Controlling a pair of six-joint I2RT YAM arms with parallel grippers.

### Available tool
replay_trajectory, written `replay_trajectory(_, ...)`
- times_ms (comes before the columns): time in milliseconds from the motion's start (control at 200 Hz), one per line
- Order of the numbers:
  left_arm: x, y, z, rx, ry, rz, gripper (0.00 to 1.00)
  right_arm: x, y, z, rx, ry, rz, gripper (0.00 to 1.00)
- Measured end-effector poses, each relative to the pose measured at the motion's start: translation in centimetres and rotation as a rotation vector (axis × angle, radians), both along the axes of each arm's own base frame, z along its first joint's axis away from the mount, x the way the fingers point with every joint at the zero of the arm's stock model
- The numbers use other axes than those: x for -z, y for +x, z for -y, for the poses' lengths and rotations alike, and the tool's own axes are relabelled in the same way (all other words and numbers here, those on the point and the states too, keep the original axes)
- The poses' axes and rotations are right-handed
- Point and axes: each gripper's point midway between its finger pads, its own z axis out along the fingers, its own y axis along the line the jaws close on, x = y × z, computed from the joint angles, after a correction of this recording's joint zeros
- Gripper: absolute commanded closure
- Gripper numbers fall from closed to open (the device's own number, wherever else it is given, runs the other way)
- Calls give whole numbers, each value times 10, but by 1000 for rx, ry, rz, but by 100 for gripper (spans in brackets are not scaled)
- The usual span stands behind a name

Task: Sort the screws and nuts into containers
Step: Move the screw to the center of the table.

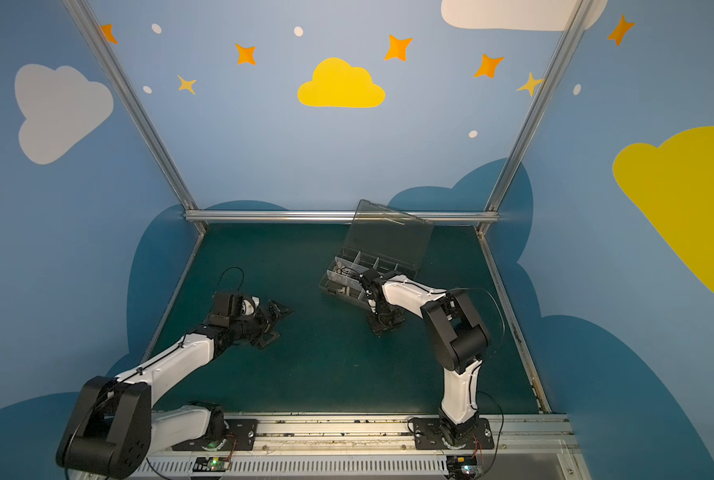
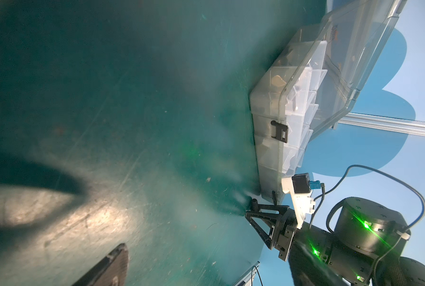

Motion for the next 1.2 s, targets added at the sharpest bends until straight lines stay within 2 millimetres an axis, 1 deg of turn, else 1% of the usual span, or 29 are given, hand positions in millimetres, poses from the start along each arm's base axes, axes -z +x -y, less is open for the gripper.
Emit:
replay_trajectory(481, -4, 0, 0, 0, -2, 14, 0, -1, 1, 0, -8, -8, 26, 58)
replay_trajectory(801, -4, 0, 0, 0, -2, 14, 0, -5, -1, -10, -42, 38, 58, 56)
replay_trajectory(1196, -4, 0, 0, -1, -2, 15, 0, -5, 1, -17, -69, 74, 69, 56)
